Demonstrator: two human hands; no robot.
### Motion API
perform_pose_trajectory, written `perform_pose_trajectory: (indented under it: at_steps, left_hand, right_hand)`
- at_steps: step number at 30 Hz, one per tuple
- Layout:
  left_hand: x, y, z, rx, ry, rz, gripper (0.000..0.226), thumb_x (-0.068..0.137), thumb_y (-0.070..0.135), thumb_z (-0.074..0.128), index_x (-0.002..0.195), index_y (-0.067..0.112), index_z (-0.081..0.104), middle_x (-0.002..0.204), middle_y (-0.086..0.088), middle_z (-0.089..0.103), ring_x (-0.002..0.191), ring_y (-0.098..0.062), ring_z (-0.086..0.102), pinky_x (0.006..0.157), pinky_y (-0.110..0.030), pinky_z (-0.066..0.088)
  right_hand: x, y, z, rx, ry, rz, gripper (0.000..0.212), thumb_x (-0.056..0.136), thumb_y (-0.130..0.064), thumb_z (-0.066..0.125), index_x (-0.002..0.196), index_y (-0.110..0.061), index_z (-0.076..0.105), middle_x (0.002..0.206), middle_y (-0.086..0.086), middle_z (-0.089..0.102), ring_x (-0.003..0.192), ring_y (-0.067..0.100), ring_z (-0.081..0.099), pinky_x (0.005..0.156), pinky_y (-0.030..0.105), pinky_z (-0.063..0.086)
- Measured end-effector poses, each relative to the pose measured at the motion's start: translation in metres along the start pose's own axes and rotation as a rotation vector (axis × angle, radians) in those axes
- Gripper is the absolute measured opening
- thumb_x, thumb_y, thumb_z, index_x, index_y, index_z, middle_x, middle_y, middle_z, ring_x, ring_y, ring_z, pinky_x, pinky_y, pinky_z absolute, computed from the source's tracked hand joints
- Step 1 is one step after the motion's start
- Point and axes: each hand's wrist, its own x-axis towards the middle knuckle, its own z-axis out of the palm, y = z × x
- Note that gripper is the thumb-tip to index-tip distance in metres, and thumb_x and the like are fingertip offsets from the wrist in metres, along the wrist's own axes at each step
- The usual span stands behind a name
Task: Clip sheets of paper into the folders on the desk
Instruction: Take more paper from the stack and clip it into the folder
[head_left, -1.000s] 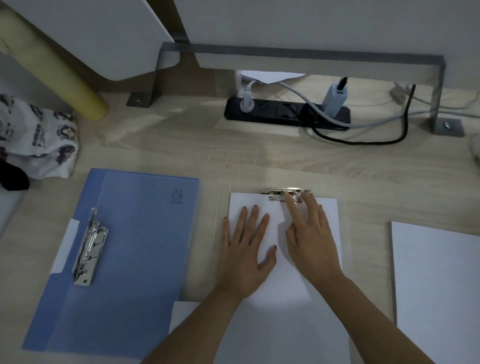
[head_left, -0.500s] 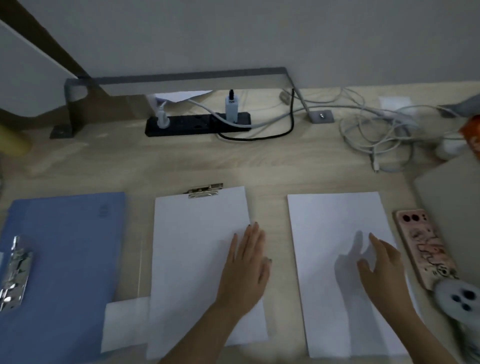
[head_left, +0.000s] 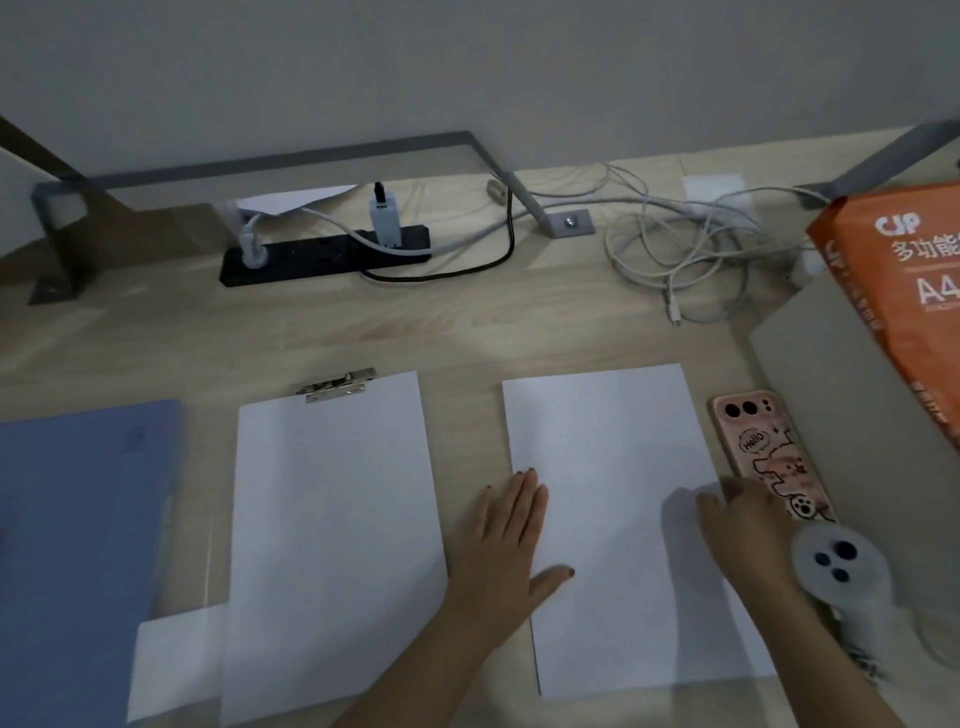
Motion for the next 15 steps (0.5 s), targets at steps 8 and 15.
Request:
perform_pose_trajectory:
  at_steps: [8,15]
  left_hand:
    - [-0.006,-0.004,-0.007,-0.014,-0.017,-0.003,0.073,0.092,0.061,0.014,0.145,0.011,0.017,0.151,-0.006,0.025,0.142,-0.018,0.008,0.11,-0.039,0.011]
    - [-0.01,-0.003,-0.027,-0.43,0.077,-0.151,0.061,0.097,0.047,0.022,0.148,0.014,0.015,0.156,0.006,0.004,0.144,-0.01,0.012,0.117,-0.024,0.008]
  right_hand:
    - [-0.001,-0.009,-0.005,0.211,-0.134,0.055,0.034,0.089,-0.017,0.049,0.113,0.008,0.052,0.108,0.024,0.058,0.1,0.035,0.053,0.086,0.033,0.04]
    - [-0.025,-0.024,-0.039,0.542,-0.274,-0.197,0.018,0.089,-0.004,0.046,0.098,-0.012,0.059,0.088,0.006,0.066,0.086,0.022,0.06,0.072,0.031,0.042]
